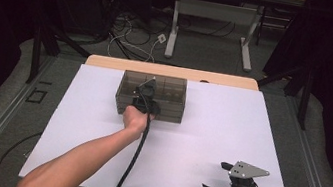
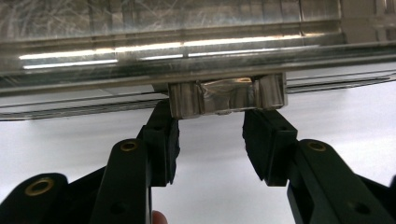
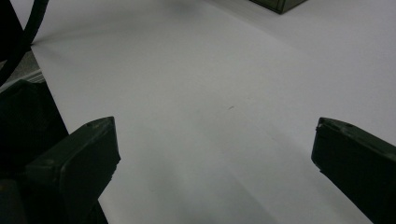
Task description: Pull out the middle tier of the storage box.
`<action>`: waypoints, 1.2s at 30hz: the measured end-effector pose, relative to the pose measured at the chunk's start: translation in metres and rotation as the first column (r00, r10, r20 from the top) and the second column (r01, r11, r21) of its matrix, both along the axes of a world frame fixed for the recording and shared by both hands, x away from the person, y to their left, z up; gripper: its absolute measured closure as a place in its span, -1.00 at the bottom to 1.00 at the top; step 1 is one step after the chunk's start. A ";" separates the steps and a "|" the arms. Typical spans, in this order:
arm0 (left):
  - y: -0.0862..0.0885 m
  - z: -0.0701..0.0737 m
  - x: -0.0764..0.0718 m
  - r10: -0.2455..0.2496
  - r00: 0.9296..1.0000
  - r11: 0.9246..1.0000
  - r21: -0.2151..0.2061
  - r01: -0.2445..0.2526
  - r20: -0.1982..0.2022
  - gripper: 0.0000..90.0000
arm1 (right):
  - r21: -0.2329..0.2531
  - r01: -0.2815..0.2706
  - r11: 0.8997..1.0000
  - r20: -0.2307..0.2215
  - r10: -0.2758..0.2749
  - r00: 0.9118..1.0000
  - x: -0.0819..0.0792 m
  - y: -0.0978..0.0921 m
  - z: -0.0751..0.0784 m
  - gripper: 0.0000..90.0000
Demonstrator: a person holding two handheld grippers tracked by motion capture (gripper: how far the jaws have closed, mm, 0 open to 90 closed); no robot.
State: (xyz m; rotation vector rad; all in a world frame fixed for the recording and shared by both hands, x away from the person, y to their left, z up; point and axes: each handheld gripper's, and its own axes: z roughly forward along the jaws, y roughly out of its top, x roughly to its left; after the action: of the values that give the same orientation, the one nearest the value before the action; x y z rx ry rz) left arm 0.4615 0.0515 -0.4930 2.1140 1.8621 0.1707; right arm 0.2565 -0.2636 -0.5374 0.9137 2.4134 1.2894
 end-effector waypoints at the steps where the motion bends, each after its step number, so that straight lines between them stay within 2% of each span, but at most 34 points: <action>1: 0.000 0.000 0.000 0.002 1.000 1.000 0.001 -0.002 0.000 0.25 | 0.004 0.002 1.000 0.004 -0.002 1.000 0.000 0.000 0.000 -0.99; 6: 0.001 0.001 -0.002 0.000 1.000 1.000 -0.003 0.000 0.004 0.25 | 0.018 0.008 1.000 0.015 -0.008 1.000 0.000 0.000 0.000 -0.99; 10: 0.003 0.001 -0.006 -0.003 1.000 1.000 -0.011 0.003 0.002 0.25 | 0.015 0.008 1.000 0.004 -0.008 1.000 0.000 -0.002 0.001 -0.99; 12: 0.003 0.000 -0.009 -0.012 1.000 1.000 -0.009 0.012 0.005 0.25 | 0.036 0.016 0.999 0.024 -0.017 1.000 0.000 0.000 -0.001 -0.99; 15: 0.003 0.000 -0.013 -0.021 1.000 1.000 -0.006 0.021 0.005 0.25 | 0.015 0.012 1.000 0.005 -0.013 1.000 0.000 -0.001 0.000 -0.99; 23: 0.005 0.000 -0.020 -0.054 0.998 0.999 -0.003 0.054 0.016 0.20 | 0.016 0.011 1.000 0.002 -0.011 1.000 0.000 -0.001 -0.001 -0.99; 25: 0.006 0.000 -0.021 -0.098 0.995 0.995 0.001 0.098 0.036 -0.06 | 0.014 0.009 1.000 0.000 -0.009 1.000 0.000 -0.001 0.000 -0.99; 27: 0.009 -0.002 -0.023 -0.104 0.994 0.994 -0.029 0.105 0.036 -0.27 | 0.010 0.004 1.000 -0.004 -0.004 1.000 0.000 -0.002 0.000 -0.99; 29: 0.012 -0.003 -0.024 -0.129 0.991 0.991 -0.036 0.131 0.042 -0.31 | 0.015 0.005 1.000 0.008 -0.005 1.000 0.001 -0.001 -0.001 -0.99; 30: 0.014 -0.004 -0.025 -0.142 0.989 0.989 -0.039 0.144 0.046 -0.34 | 0.009 0.001 1.000 -0.001 -0.001 1.000 0.001 -0.001 -0.001 -0.99; 31: 0.016 -0.004 -0.026 -0.160 0.985 0.987 -0.023 0.162 0.063 -0.37 | 0.010 0.008 1.000 0.003 -0.008 1.000 0.001 -0.001 -0.001 -0.99; 32: 0.017 -0.005 -0.028 -0.166 0.984 0.985 -0.029 0.168 0.069 -0.37 | 0.009 0.006 1.000 0.004 -0.006 1.000 0.001 -0.001 -0.001 -0.99; 33: 0.020 -0.006 -0.029 -0.176 0.982 0.983 -0.035 0.179 0.064 -0.39 | 0.010 0.004 1.000 0.006 -0.004 1.000 0.001 -0.001 -0.001 -0.99; 35: 0.024 -0.007 -0.032 -0.208 0.975 0.977 -0.021 0.211 0.076 -0.41 | 0.009 0.004 1.000 0.008 -0.004 1.000 0.001 -0.001 -0.002 -0.99; 36: 0.026 -0.007 -0.034 -0.233 0.969 0.972 -0.015 0.235 0.079 -0.43 | 0.010 0.004 1.000 0.003 -0.004 1.000 0.001 0.000 -0.001 -0.99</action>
State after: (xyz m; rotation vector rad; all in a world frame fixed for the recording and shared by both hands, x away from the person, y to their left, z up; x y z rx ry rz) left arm 0.4276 0.0773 -0.5003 2.2553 1.5494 0.1710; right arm 0.2578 -0.2641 -0.5389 0.9184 2.4038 1.3020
